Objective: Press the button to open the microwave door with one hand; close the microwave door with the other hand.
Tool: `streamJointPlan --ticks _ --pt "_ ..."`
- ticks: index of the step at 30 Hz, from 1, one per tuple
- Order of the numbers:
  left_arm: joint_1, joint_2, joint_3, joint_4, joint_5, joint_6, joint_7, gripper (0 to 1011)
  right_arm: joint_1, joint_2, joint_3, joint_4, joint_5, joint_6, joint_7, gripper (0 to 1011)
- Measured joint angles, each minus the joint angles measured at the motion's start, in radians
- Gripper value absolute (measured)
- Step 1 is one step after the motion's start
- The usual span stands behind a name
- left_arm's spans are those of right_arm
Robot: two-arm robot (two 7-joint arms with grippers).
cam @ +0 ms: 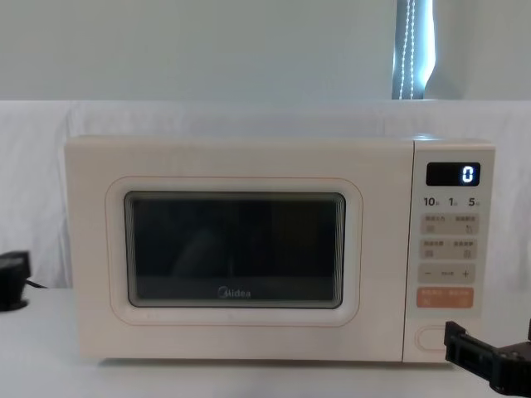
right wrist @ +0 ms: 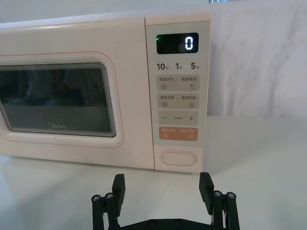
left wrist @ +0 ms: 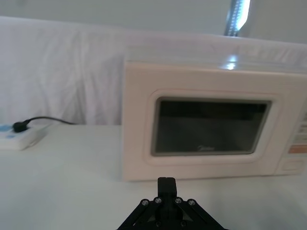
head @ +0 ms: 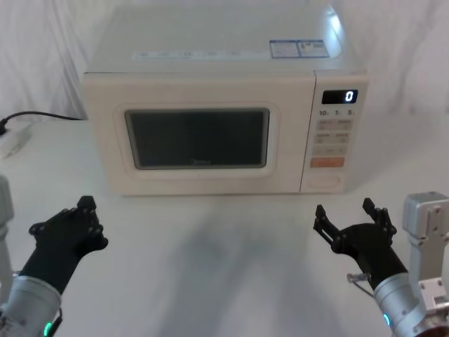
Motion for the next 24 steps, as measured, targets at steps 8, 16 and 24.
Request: streamJointPlan --ticks 8,16,24 --pt "0.056 -0.028 -0.046 0.026 0.008 -0.05 0.0 0 0.0 0.0 0.0 0.0 0.0 0.0 0.0 1002" --pt "0.069 -0.04 -0.06 0.047 0.012 -0.076 -0.006 0 0.0 0.0 0.0 0.0 0.0 0.0 0.0 1002" --pt "0.066 -0.038 -0.056 0.044 0.012 -0.071 -0.006 4 0.0 0.0 0.0 0.0 0.0 0.0 0.0 1002"
